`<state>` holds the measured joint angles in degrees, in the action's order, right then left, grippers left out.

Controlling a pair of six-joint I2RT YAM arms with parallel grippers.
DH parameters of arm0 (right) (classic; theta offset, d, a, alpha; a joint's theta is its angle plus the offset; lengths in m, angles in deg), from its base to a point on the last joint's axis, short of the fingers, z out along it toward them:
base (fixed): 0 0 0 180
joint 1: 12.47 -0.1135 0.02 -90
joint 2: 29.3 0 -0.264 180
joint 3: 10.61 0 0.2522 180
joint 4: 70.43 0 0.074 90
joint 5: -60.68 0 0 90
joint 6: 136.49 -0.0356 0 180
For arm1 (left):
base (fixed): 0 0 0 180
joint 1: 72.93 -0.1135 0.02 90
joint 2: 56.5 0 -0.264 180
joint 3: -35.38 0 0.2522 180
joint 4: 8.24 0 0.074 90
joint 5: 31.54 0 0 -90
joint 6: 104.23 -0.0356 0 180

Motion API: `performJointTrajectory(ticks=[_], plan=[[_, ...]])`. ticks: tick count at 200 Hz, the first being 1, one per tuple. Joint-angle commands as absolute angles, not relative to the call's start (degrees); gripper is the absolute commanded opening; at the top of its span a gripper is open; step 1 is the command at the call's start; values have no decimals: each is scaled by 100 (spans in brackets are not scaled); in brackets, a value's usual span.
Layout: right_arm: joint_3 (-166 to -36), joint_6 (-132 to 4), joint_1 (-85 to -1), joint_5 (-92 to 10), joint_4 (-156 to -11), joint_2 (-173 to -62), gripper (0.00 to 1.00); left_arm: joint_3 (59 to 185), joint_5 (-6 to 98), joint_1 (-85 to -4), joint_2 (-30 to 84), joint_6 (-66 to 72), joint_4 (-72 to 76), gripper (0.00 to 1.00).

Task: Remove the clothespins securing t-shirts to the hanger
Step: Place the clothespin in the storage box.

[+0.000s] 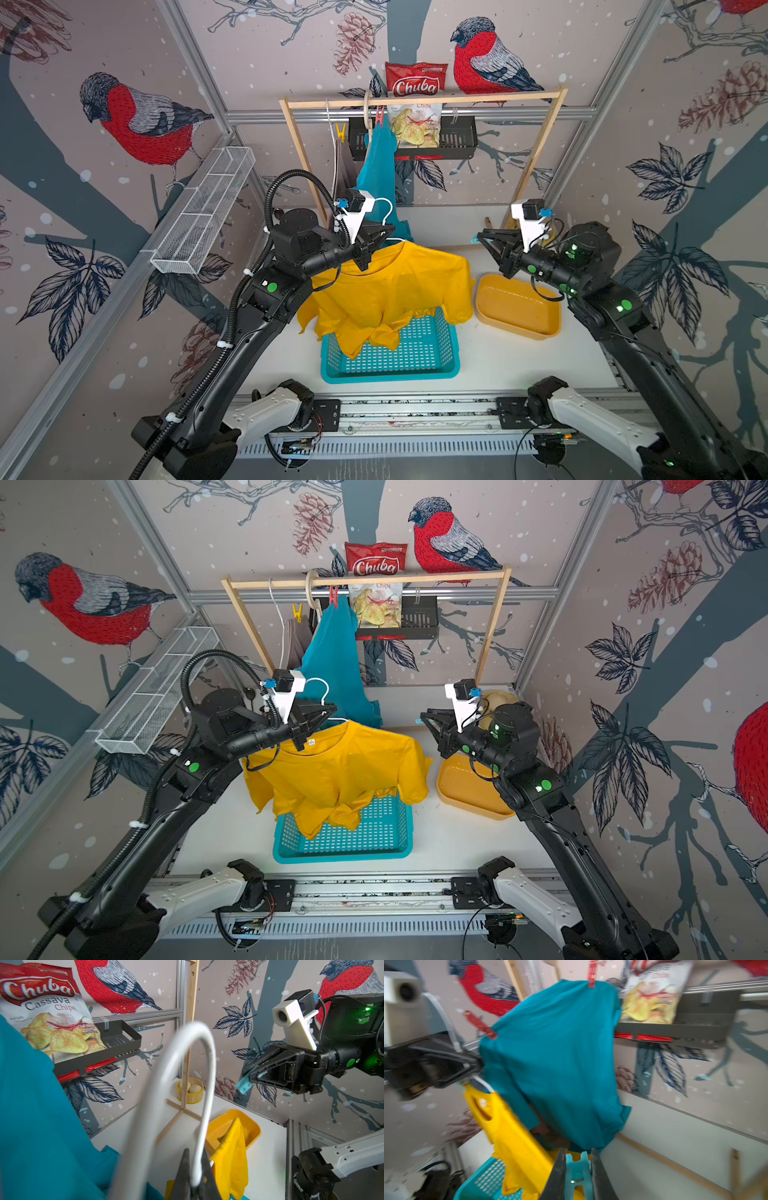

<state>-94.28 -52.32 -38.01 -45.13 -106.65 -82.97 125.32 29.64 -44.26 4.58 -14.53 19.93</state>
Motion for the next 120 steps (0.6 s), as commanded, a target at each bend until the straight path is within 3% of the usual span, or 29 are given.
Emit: performJointTrajectory(ticks=[1, 21, 74, 89, 105, 120], plan=[[-9288, -5651, -3405, -2605, -11221, -8545, 0, 12685, 3377, -4436, 347, -1784, 1860, 0], [-8926, -6002, -2748, -2264, -11441, -8852, 0, 12912, 3441, -4435, 326, -1921, 1904, 0], [-7809, -6338, -1524, -2489, -11146, -9508, 18, 13090, 3118, -4433, 302, -2012, 1951, 0], [-7672, -6413, -1396, -2574, -11099, -9678, 34, 13044, 3057, -4435, 282, -2020, 1954, 0], [-7676, -6431, -1361, -2657, -11122, -9838, 60, 13035, 2977, -4430, 260, -2038, 1950, 0], [-7710, -6434, -1364, -2751, -11127, -9880, 73, 13035, 2900, -4435, 256, -2038, 1952, 0]])
